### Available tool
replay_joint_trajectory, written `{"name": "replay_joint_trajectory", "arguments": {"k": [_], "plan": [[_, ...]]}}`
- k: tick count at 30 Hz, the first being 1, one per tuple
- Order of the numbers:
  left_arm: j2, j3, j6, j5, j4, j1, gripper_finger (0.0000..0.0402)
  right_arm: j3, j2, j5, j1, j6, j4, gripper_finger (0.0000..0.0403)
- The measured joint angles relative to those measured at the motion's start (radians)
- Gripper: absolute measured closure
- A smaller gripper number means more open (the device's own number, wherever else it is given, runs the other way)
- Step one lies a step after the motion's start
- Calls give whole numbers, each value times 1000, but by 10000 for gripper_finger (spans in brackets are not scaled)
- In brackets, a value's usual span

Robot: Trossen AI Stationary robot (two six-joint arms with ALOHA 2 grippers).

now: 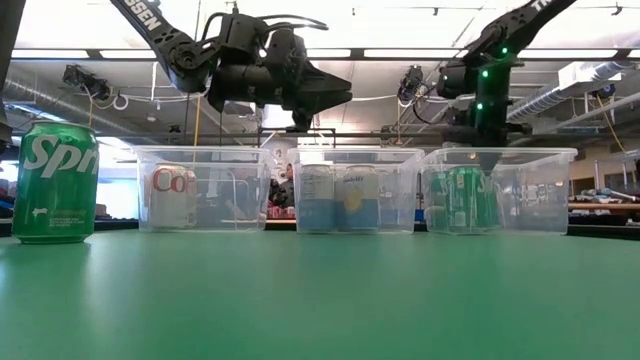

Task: Sort soda cans
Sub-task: Put the top green soda can into the right transparent bin, then put the green soda can into the right transparent bin

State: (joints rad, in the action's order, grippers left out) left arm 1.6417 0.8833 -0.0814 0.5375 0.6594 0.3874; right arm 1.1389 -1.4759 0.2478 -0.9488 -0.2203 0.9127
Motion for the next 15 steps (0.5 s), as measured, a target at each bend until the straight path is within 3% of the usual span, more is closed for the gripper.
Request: {"name": "replay_joint_trajectory", "arguments": {"k": [4, 10, 15], "plan": [[0, 0, 49, -54, -1, -18, 304, 28, 39, 2, 25, 4, 10, 403], [0, 0, 52, -146, 0, -23, 390, 67, 134, 1, 84, 1, 16, 403], [0, 0, 57, -269, 0, -22, 395, 68, 206, -57, 173, -12, -64, 403]]}}
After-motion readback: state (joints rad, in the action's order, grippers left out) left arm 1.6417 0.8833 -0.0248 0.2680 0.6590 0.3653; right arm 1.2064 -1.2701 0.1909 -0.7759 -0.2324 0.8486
